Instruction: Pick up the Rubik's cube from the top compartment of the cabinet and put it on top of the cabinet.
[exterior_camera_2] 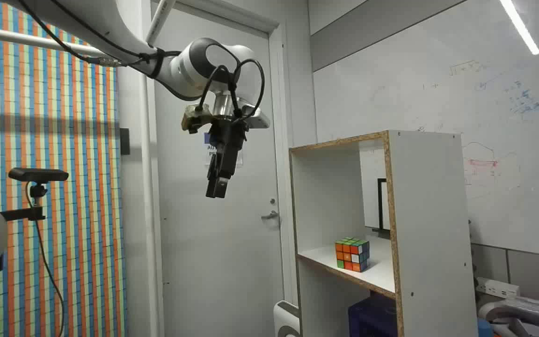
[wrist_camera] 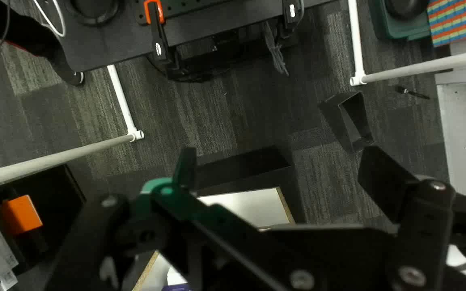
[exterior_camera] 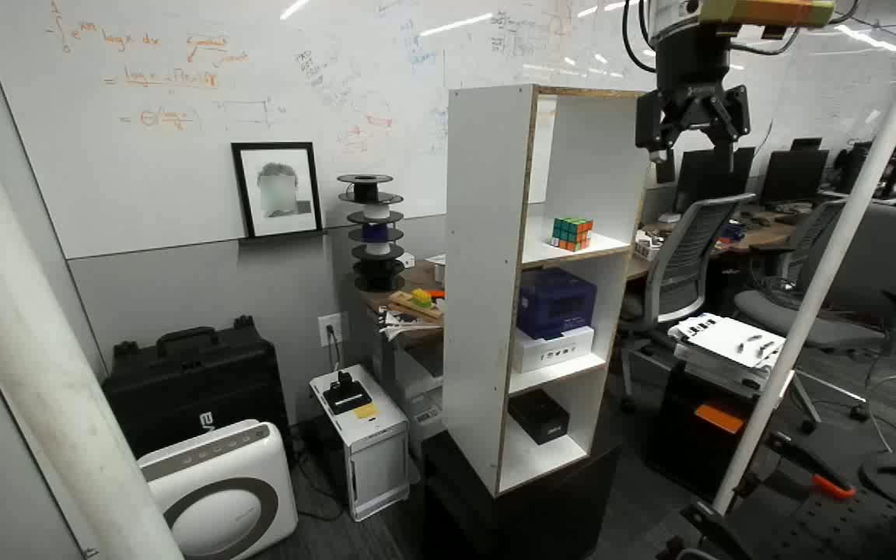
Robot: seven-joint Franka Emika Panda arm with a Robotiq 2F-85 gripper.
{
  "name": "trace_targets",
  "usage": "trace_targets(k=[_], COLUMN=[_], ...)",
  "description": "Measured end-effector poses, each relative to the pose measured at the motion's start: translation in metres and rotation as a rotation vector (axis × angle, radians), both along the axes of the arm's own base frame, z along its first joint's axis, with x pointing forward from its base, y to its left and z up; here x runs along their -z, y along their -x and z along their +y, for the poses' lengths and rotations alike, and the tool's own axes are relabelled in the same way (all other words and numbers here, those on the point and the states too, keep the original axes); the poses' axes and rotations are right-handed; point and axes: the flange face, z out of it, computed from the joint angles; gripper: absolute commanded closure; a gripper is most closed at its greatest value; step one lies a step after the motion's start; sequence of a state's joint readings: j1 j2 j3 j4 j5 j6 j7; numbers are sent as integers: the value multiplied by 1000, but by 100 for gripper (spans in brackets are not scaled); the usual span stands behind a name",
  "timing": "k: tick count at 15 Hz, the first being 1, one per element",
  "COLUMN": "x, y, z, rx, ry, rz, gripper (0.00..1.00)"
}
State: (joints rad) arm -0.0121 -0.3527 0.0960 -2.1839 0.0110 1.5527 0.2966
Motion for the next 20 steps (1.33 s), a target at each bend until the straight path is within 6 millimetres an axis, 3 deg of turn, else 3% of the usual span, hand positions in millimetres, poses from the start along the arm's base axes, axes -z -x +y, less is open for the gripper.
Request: trace_targets(k=[6, 9, 17, 20], x=[-4, 5, 105, 131], y=[0, -5, -34, -53], z=[0, -3, -31, -41], rx=[0, -16, -213, -276], ry=[0, 23, 164, 167], rz=[-9, -61, -383, -517], gripper=[0, 0, 0, 0])
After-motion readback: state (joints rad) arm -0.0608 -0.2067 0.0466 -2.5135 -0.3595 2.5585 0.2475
